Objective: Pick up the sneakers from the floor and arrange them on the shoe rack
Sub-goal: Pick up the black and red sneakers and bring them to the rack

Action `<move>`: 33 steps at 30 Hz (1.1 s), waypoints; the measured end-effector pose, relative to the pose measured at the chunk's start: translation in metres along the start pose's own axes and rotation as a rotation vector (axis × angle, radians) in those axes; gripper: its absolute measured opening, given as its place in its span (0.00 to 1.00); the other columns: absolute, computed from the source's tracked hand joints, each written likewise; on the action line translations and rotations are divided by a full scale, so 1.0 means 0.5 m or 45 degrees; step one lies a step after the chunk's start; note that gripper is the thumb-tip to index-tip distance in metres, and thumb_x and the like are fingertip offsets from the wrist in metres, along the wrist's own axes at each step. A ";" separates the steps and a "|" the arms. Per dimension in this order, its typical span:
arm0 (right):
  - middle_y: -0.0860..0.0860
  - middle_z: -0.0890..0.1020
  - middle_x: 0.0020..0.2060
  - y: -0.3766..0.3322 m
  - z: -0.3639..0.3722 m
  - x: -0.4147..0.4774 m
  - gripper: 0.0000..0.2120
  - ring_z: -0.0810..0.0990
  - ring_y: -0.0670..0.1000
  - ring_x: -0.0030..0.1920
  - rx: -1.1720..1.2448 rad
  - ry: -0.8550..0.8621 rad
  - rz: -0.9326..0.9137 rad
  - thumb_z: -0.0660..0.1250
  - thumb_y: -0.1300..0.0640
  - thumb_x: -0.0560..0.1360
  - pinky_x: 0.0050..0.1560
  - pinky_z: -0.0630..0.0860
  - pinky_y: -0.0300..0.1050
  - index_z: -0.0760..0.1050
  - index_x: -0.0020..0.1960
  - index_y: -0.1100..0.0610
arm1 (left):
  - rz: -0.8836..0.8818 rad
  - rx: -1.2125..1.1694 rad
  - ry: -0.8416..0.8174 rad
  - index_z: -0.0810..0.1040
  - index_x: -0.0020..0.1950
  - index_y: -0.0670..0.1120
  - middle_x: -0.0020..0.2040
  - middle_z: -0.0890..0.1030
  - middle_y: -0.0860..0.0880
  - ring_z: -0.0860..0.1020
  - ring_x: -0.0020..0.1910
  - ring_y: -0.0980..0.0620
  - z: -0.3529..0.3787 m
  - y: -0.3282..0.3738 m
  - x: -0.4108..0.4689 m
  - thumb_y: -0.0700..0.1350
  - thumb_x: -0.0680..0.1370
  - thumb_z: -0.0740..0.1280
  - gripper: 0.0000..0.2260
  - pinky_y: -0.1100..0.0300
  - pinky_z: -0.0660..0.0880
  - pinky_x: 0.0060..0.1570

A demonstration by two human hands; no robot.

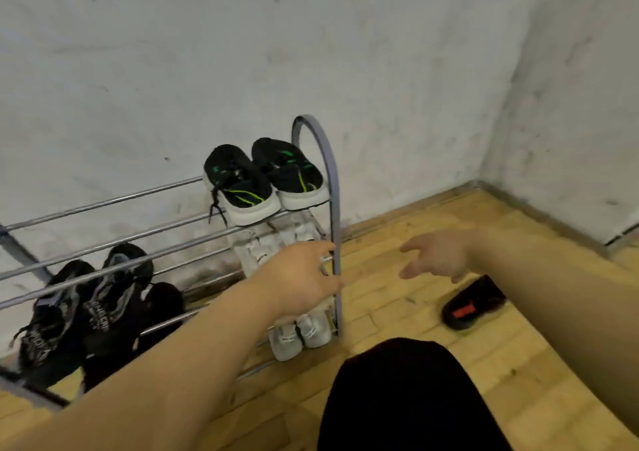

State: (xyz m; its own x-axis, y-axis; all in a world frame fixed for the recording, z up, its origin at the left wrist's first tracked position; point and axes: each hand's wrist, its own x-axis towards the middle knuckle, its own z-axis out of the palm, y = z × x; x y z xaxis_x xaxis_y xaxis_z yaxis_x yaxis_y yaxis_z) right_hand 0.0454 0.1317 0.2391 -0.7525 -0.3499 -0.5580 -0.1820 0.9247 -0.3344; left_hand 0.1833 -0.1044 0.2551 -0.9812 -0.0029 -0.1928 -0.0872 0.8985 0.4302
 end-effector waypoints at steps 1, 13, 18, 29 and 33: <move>0.49 0.67 0.77 0.070 0.000 0.006 0.44 0.74 0.57 0.69 0.071 0.122 0.049 0.72 0.32 0.68 0.62 0.77 0.52 0.62 0.79 0.42 | 0.065 0.026 -0.058 0.65 0.79 0.53 0.77 0.71 0.50 0.71 0.73 0.48 0.014 0.049 0.039 0.59 0.79 0.68 0.30 0.60 0.68 0.64; 0.59 0.64 0.77 0.499 0.249 0.294 0.47 0.70 0.62 0.71 0.539 0.119 0.546 0.71 0.39 0.75 0.62 0.74 0.49 0.49 0.83 0.51 | 0.224 0.523 -0.565 0.45 0.84 0.57 0.83 0.55 0.46 0.57 0.80 0.41 0.286 0.274 0.321 0.61 0.81 0.64 0.39 0.42 0.64 0.74; 0.59 0.49 0.80 0.505 0.306 0.472 0.47 0.59 0.66 0.77 0.234 0.107 0.603 0.66 0.31 0.73 0.76 0.61 0.61 0.45 0.83 0.42 | 0.045 0.407 -0.640 0.40 0.83 0.59 0.84 0.47 0.49 0.50 0.82 0.41 0.295 0.235 0.373 0.62 0.81 0.63 0.40 0.43 0.59 0.77; 0.48 0.45 0.82 0.496 0.467 0.562 0.34 0.59 0.70 0.74 0.333 0.319 0.638 0.55 0.63 0.78 0.69 0.72 0.63 0.57 0.79 0.39 | 0.093 0.290 -0.655 0.44 0.83 0.62 0.83 0.54 0.51 0.55 0.81 0.47 0.314 0.197 0.389 0.62 0.80 0.65 0.39 0.49 0.61 0.75; 0.49 0.53 0.81 0.473 0.557 0.410 0.25 0.64 0.68 0.71 0.420 0.396 0.531 0.58 0.57 0.80 0.71 0.69 0.63 0.66 0.76 0.40 | 0.084 0.210 -0.668 0.45 0.83 0.61 0.84 0.53 0.51 0.57 0.81 0.47 0.292 0.183 0.376 0.61 0.79 0.67 0.40 0.51 0.60 0.75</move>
State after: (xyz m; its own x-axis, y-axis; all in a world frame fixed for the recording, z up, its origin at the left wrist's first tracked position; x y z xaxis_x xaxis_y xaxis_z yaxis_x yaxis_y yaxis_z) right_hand 0.0243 0.2367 -0.1658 -0.8766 0.1374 -0.4612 0.3354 0.8618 -0.3807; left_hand 0.0161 0.0413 0.1295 -0.7629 0.2371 -0.6015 0.0413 0.9463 0.3206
